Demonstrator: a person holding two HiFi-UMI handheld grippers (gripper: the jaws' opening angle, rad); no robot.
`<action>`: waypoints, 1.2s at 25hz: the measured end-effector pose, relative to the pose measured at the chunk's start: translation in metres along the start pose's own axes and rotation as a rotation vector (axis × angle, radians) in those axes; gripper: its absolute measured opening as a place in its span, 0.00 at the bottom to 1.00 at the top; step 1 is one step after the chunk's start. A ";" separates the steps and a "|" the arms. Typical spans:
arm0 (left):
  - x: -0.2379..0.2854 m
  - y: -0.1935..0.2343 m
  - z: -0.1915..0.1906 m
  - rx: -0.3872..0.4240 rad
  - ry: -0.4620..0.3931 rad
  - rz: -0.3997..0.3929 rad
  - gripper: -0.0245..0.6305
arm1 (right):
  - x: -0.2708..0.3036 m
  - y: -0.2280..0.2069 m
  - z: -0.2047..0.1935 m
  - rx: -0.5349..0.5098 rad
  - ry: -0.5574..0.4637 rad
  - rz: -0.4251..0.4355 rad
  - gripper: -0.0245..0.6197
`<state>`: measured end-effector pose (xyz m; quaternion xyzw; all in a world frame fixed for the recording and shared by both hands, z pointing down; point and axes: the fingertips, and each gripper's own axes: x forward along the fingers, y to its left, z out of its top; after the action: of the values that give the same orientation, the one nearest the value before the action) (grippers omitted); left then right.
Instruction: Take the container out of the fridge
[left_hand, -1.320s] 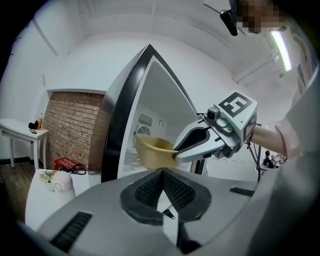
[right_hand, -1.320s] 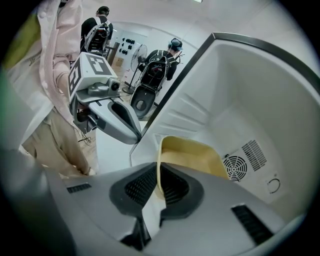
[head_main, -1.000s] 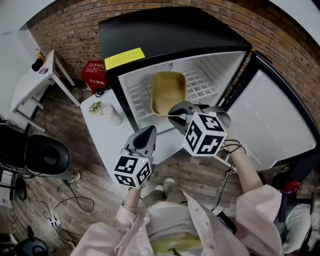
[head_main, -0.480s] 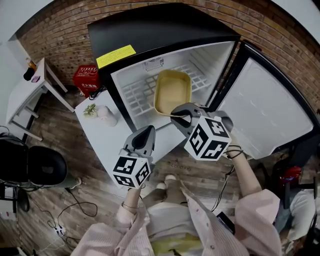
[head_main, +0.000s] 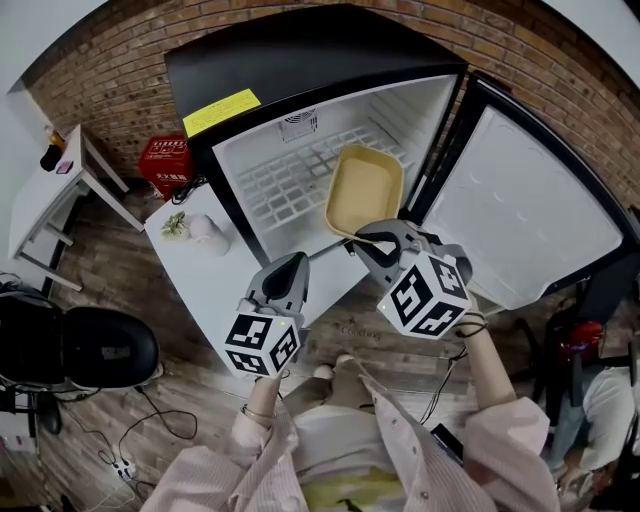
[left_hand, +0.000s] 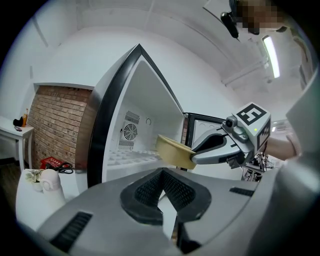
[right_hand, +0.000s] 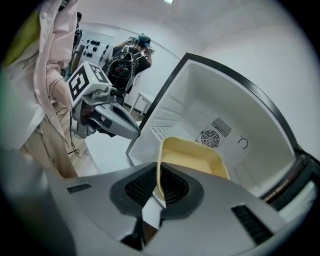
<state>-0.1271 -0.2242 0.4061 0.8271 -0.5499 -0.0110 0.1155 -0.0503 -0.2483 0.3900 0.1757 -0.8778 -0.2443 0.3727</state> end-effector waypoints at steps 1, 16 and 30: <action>0.001 0.000 0.000 0.001 0.000 -0.002 0.03 | -0.002 0.000 -0.002 0.010 -0.001 -0.008 0.08; 0.017 -0.016 -0.015 -0.010 0.024 -0.001 0.03 | -0.017 0.019 -0.046 0.164 -0.004 -0.095 0.08; 0.021 -0.026 -0.042 -0.040 0.074 0.039 0.03 | -0.015 0.055 -0.076 0.241 0.008 -0.018 0.07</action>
<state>-0.0889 -0.2257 0.4442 0.8135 -0.5611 0.0106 0.1524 0.0090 -0.2186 0.4575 0.2283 -0.8977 -0.1396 0.3500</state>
